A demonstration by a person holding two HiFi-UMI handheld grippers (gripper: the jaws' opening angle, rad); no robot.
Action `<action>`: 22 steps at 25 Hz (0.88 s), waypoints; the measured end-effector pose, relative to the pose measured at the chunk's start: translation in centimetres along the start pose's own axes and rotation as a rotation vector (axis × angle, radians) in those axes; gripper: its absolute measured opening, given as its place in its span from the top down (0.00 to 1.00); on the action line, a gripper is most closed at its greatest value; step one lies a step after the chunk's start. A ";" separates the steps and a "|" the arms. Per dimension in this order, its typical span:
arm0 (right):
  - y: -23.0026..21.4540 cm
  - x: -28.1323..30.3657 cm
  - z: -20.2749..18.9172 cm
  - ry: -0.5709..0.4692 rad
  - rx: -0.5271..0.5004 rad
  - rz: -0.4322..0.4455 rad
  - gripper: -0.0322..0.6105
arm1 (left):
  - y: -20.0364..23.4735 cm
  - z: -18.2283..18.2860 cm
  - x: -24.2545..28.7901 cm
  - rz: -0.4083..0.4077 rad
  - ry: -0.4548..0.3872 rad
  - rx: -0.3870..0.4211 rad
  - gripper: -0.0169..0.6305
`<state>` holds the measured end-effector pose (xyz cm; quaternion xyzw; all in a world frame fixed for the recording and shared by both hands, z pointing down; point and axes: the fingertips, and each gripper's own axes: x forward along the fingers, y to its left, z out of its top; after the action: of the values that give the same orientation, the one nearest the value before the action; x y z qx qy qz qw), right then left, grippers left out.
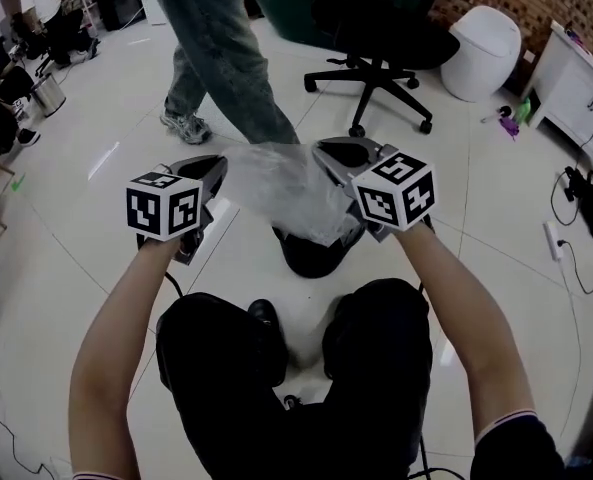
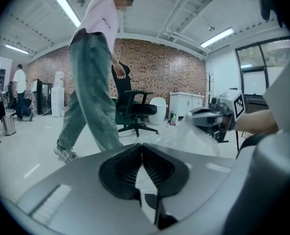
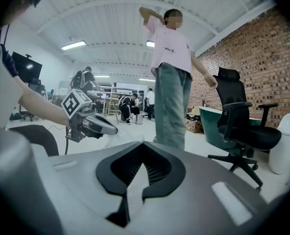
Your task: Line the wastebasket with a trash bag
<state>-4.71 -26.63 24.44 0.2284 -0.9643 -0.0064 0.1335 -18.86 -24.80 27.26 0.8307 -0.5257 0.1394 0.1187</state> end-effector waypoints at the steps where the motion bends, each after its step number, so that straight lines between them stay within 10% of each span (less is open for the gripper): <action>1: 0.1 0.3 0.5 -0.006 0.004 0.004 0.95 | -0.4 0.7 0.2 -0.010 -0.013 0.003 0.95; 11: 0.5 0.8 4.7 -0.134 0.130 0.075 0.95 | -4.4 5.8 1.4 -0.117 -0.074 0.021 0.95; 22: -4.7 -0.7 -1.1 -0.095 0.240 -0.023 0.95 | -5.9 2.9 6.2 -0.144 0.010 -0.003 0.95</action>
<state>-1.80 -30.50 24.95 0.2534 -0.9607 0.0968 0.0593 -10.61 -28.56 26.44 0.8656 -0.4640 0.1337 0.1322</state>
